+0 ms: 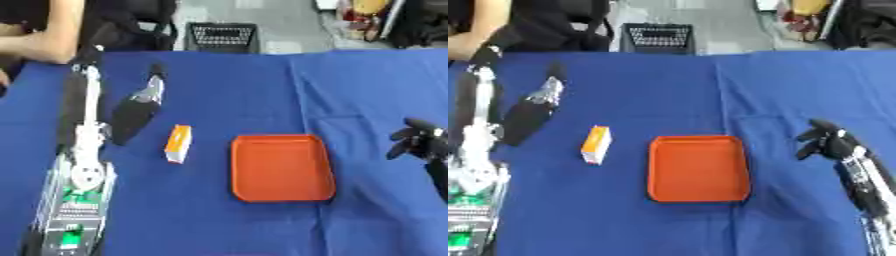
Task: Pick up objects on the table and place them in the box.
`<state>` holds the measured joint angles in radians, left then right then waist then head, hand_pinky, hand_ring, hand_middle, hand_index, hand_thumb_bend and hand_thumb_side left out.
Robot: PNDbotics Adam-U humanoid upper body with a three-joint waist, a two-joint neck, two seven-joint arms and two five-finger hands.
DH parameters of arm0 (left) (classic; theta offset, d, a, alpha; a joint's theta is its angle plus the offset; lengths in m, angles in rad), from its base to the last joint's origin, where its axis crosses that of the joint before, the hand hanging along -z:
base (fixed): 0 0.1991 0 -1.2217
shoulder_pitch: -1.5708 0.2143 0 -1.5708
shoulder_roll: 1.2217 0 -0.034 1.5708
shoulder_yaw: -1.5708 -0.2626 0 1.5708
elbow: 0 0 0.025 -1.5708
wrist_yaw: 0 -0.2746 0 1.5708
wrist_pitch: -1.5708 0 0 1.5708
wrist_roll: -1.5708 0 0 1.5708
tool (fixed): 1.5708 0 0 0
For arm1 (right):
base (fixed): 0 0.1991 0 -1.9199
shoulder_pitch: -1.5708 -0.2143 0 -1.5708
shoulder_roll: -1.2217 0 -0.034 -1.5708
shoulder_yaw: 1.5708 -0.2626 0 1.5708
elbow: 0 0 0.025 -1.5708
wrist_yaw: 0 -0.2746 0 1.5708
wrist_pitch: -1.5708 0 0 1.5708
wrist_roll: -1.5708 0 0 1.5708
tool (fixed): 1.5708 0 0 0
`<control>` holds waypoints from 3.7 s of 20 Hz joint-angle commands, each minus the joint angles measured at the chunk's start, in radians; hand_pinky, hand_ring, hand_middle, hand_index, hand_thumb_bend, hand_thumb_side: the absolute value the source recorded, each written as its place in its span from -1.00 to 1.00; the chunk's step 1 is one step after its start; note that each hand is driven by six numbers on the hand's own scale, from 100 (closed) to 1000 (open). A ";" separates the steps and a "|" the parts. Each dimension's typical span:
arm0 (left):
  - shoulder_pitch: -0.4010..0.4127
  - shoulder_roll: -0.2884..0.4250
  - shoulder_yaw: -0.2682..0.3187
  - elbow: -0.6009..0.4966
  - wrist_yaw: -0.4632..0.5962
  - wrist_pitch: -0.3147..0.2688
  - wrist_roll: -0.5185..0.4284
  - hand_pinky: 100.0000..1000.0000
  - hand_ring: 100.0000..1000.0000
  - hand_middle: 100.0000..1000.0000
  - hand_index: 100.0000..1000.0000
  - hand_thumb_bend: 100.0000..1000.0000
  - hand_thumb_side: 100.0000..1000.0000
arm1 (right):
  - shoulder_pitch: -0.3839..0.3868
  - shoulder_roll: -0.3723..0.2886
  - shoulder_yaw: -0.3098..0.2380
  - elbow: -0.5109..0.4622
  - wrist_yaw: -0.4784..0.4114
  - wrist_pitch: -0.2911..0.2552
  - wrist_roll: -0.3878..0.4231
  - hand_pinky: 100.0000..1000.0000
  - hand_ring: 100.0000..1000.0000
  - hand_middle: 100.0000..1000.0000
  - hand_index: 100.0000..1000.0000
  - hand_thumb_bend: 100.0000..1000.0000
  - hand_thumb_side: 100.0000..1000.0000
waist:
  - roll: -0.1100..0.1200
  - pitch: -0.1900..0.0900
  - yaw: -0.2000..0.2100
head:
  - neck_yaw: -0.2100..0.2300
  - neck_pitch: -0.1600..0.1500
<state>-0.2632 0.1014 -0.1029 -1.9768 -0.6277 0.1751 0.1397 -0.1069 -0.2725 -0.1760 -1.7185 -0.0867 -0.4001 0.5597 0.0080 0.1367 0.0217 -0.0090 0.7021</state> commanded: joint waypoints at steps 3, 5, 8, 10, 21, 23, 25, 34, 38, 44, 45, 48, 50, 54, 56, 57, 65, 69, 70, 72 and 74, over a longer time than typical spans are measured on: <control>0.012 0.030 -0.004 0.021 0.191 -0.161 0.007 1.00 1.00 0.85 1.00 -0.16 -0.16 | -0.003 -0.015 -0.007 -0.011 -0.001 -0.001 0.005 0.01 0.01 0.25 0.78 -1.00 0.84 | -0.001 -0.012 0.001 | -0.008 -0.009; 0.015 0.033 0.001 0.035 0.211 -0.184 0.003 1.00 1.00 0.86 1.00 -0.17 -0.15 | -0.003 -0.015 -0.007 -0.011 -0.001 -0.001 0.005 0.01 0.01 0.25 0.78 -1.00 0.84 | -0.002 -0.013 0.002 | -0.009 -0.010; 0.018 0.035 0.006 0.047 0.222 -0.197 -0.003 1.00 1.00 0.86 1.00 -0.20 -0.14 | -0.003 -0.014 -0.007 -0.010 -0.002 -0.001 0.005 0.01 0.01 0.25 0.78 -1.00 0.84 | -0.002 -0.014 0.003 | -0.008 -0.012; 0.018 0.035 0.007 0.050 0.224 -0.197 -0.004 1.00 1.00 0.87 1.00 -0.21 -0.13 | -0.003 -0.014 -0.006 -0.010 -0.001 -0.001 0.007 0.01 0.01 0.25 0.78 -1.00 0.84 | -0.003 -0.016 0.004 | -0.008 -0.009; 0.018 0.061 -0.008 0.084 0.172 -0.150 -0.062 1.00 1.00 0.87 1.00 -0.40 0.09 | -0.004 -0.014 -0.005 -0.009 0.001 -0.001 0.010 0.01 0.01 0.25 0.78 -1.00 0.84 | -0.002 -0.013 0.001 | -0.006 -0.014; 0.012 0.081 -0.020 0.097 0.164 -0.127 -0.084 1.00 1.00 0.87 1.00 -0.44 0.14 | -0.004 -0.015 -0.005 -0.009 0.002 -0.001 0.011 0.01 0.01 0.25 0.78 -1.00 0.84 | -0.001 -0.012 -0.001 | -0.005 -0.013; 0.008 0.093 -0.031 0.111 0.159 -0.107 -0.099 1.00 1.00 0.88 1.00 -0.48 0.23 | -0.004 -0.015 -0.004 -0.009 0.003 -0.002 0.012 0.01 0.01 0.25 0.78 -1.00 0.84 | -0.001 -0.012 -0.002 | -0.004 -0.012; 0.004 0.116 -0.071 0.253 0.077 -0.037 -0.117 1.00 1.00 0.87 1.00 -0.53 0.42 | -0.006 -0.015 -0.003 -0.009 0.003 -0.002 0.014 0.01 0.01 0.25 0.78 -1.00 0.84 | 0.000 -0.014 -0.006 | -0.004 -0.016; 0.007 0.116 -0.072 0.282 0.043 -0.026 -0.118 1.00 1.00 0.85 1.00 -0.49 0.32 | -0.006 -0.016 -0.004 -0.009 0.003 -0.002 0.014 0.01 0.01 0.25 0.78 -1.00 0.84 | 0.000 -0.013 -0.006 | -0.004 -0.016; 0.007 0.112 -0.065 0.293 0.006 0.001 -0.114 1.00 1.00 0.83 1.00 -0.48 0.27 | -0.006 -0.015 -0.004 -0.009 0.003 -0.002 0.013 0.01 0.01 0.25 0.78 -1.00 0.84 | 0.000 -0.014 -0.006 | -0.005 -0.016; 0.007 0.110 -0.064 0.294 -0.002 0.008 -0.112 1.00 1.00 0.83 1.00 -0.47 0.27 | -0.006 -0.015 -0.004 -0.009 0.003 -0.002 0.014 0.01 0.01 0.25 0.78 -1.00 0.84 | 0.000 -0.014 -0.005 | -0.005 -0.017; 0.009 0.106 -0.060 0.292 -0.026 0.029 -0.103 1.00 1.00 0.82 1.00 -0.48 0.24 | -0.006 -0.015 -0.005 -0.009 0.002 -0.002 0.013 0.02 0.01 0.25 0.78 -1.00 0.84 | 0.000 -0.014 -0.005 | -0.006 -0.018; 0.012 0.104 -0.056 0.287 -0.046 0.041 -0.097 1.00 1.00 0.81 1.00 -0.51 0.22 | -0.006 -0.015 -0.005 -0.009 0.002 -0.002 0.013 0.02 0.01 0.25 0.78 -1.00 0.84 | 0.000 -0.014 -0.005 | -0.005 -0.019; 0.028 0.101 -0.051 0.293 -0.078 0.060 -0.097 1.00 1.00 0.80 1.00 -0.53 0.25 | -0.006 -0.015 -0.006 -0.009 0.003 -0.002 0.013 0.02 0.01 0.25 0.78 -1.00 0.84 | 0.000 -0.013 -0.006 | -0.007 -0.019; 0.036 0.100 -0.049 0.298 -0.090 0.065 -0.101 1.00 1.00 0.80 1.00 -0.54 0.27 | -0.007 -0.015 -0.006 -0.009 0.003 -0.002 0.013 0.02 0.01 0.25 0.78 -1.00 0.84 | 0.000 -0.013 -0.006 | -0.007 -0.019; 0.040 0.099 -0.047 0.301 -0.096 0.067 -0.102 1.00 1.00 0.80 1.00 -0.55 0.29 | -0.007 -0.015 -0.006 -0.009 0.003 -0.002 0.013 0.02 0.01 0.25 0.78 -1.00 0.84 | 0.000 -0.013 -0.006 | -0.007 -0.019; 0.056 0.091 -0.049 0.338 -0.120 0.073 -0.114 1.00 1.00 0.80 1.00 -0.54 0.35 | -0.007 -0.015 -0.005 -0.009 0.001 -0.002 0.014 0.02 0.01 0.25 0.78 -1.00 0.84 | -0.001 -0.013 -0.006 | -0.008 -0.022; 0.058 0.090 -0.056 0.357 -0.128 0.061 -0.126 1.00 1.00 0.80 1.00 -0.24 0.44 | -0.008 -0.015 -0.005 -0.008 0.001 -0.002 0.015 0.01 0.01 0.25 0.78 -1.00 0.85 | -0.001 -0.012 -0.007 | -0.008 -0.022; 0.058 0.090 -0.057 0.360 -0.133 0.058 -0.129 1.00 1.00 0.80 1.00 -0.07 0.46 | -0.008 -0.014 -0.005 -0.008 0.001 -0.002 0.015 0.01 0.01 0.25 0.78 -1.00 0.85 | -0.001 -0.012 -0.007 | -0.008 -0.022; 0.059 0.090 -0.056 0.366 -0.149 0.054 -0.134 1.00 1.00 0.79 1.00 0.00 0.45 | -0.008 -0.014 -0.005 -0.008 0.001 -0.002 0.015 0.01 0.01 0.25 0.78 -1.00 0.85 | -0.001 -0.012 -0.008 | -0.009 -0.023; 0.059 0.089 -0.054 0.370 -0.163 0.052 -0.138 1.00 1.00 0.79 1.00 0.01 0.44 | -0.008 -0.014 -0.005 -0.008 0.001 -0.002 0.015 0.01 0.01 0.25 0.78 -1.00 0.85 | -0.001 -0.013 -0.008 | -0.009 -0.023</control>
<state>-0.1981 0.1877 -0.1569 -1.5991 -0.7786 0.2299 0.0056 -0.1075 -0.2725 -0.1761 -1.7138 -0.0861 -0.4022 0.5711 0.0074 0.1339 0.0150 -0.0095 0.6929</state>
